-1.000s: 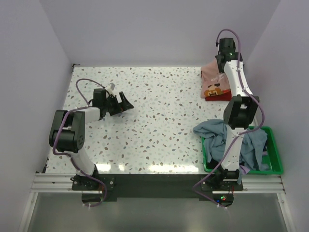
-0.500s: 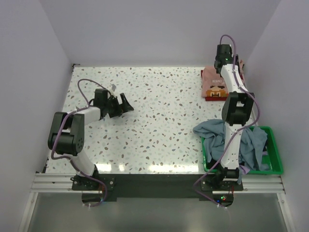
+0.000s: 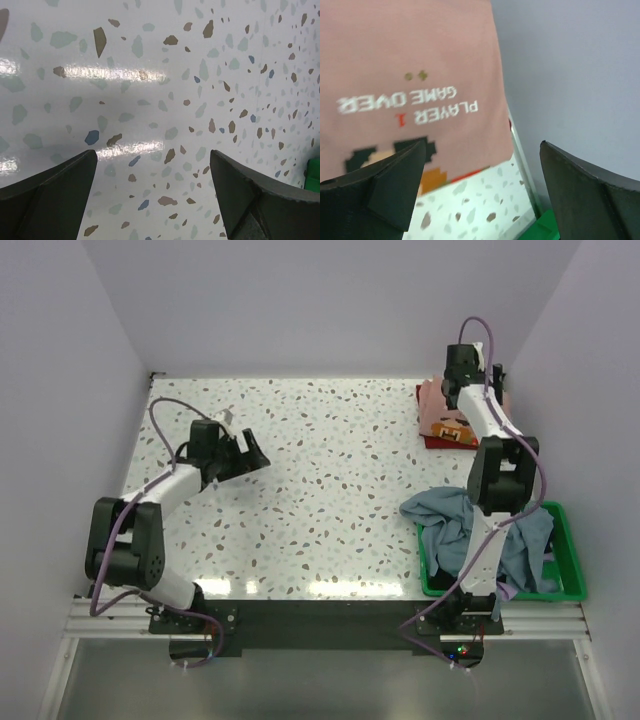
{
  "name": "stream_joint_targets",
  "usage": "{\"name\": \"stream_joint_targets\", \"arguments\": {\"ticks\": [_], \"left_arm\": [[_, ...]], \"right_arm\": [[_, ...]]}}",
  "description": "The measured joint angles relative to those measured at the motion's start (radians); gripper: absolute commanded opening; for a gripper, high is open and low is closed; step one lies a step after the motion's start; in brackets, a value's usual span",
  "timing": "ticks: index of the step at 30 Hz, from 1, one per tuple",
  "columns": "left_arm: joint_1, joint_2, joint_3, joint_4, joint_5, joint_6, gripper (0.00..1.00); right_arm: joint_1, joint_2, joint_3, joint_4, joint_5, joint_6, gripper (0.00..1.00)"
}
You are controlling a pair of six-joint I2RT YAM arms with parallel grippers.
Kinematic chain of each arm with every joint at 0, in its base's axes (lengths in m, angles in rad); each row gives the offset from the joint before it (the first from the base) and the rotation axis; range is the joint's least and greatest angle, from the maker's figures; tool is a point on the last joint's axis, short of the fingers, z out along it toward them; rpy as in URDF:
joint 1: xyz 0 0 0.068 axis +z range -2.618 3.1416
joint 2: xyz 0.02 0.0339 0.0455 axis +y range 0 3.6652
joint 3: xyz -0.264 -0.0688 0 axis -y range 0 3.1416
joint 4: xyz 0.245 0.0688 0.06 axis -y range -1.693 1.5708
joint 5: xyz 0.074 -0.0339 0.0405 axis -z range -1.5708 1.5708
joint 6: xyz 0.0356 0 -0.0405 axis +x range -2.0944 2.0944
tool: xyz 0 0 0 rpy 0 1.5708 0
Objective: Fold and stack the t-shirts
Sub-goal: Reset both grippers
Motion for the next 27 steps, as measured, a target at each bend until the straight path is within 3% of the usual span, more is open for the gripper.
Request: {"name": "stream_joint_targets", "arguments": {"ticks": [8, 18, 27], "left_arm": [[0.000, -0.164, -0.002, -0.065, -0.094, 0.002, 1.00], [0.000, -0.467, -0.069, -0.150, -0.223, 0.028, 1.00], [0.000, -0.661, -0.125, -0.215, -0.269, 0.064, 1.00]], "right_arm": [[0.179, -0.315, -0.204, 0.040, -0.200, 0.111, 0.99], [0.426, -0.643, -0.598, 0.068, -0.549, 0.414, 0.99], [0.595, -0.811, -0.874, 0.058, -0.593, 0.595, 0.99]]}}
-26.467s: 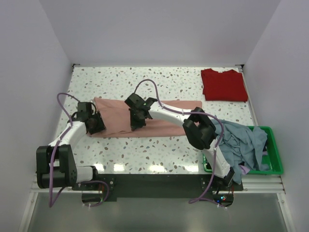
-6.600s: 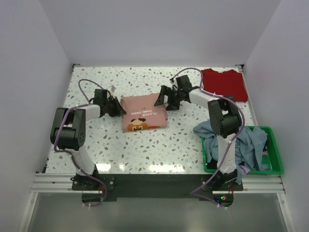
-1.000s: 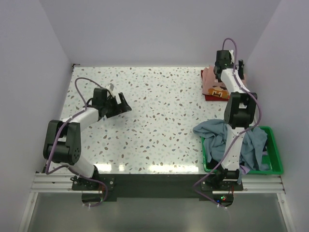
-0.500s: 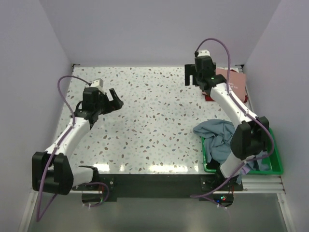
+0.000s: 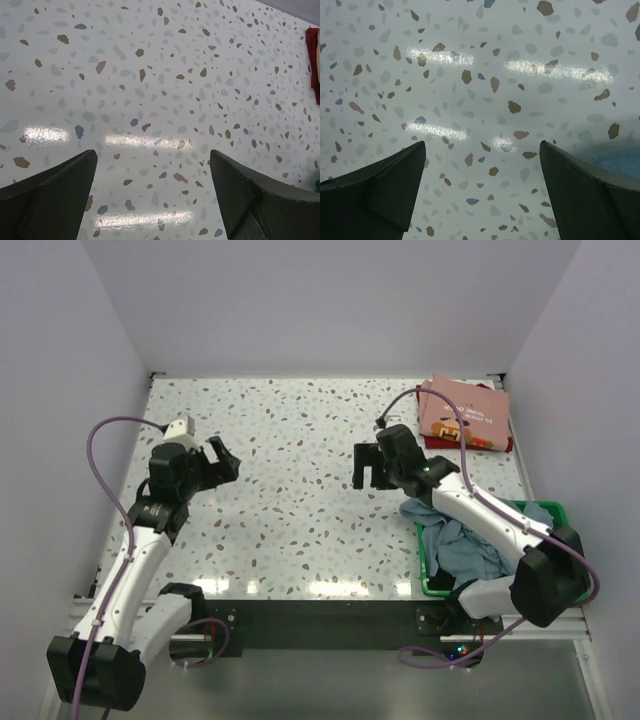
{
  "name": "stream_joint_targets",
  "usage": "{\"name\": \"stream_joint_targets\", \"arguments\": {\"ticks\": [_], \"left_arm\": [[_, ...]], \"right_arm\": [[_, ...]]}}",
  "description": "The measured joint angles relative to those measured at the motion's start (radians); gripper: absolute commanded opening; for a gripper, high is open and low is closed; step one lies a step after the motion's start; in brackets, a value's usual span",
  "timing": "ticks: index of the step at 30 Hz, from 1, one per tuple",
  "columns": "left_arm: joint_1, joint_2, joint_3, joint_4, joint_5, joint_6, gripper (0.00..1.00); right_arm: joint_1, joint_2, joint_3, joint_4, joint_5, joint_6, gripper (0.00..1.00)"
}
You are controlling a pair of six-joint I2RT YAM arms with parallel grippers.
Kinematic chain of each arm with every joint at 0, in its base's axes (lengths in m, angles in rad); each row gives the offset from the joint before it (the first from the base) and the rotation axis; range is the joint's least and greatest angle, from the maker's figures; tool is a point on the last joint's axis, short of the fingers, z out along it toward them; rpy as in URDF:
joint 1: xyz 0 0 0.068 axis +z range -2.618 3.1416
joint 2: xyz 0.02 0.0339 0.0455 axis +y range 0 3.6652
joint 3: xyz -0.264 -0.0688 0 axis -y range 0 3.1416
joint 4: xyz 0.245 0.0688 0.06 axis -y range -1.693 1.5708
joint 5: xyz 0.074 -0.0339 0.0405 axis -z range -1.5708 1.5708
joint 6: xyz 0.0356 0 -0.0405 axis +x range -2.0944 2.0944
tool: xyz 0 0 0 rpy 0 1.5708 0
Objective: Fold and stack the t-shirts
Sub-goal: Reset both grippers
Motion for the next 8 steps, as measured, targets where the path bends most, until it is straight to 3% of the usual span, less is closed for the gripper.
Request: {"name": "stream_joint_targets", "arguments": {"ticks": [8], "left_arm": [[0.000, -0.055, -0.036, -0.030, -0.003, 0.007, 1.00]], "right_arm": [[-0.002, -0.146, -0.057, -0.096, 0.070, 0.079, 0.99]]}}
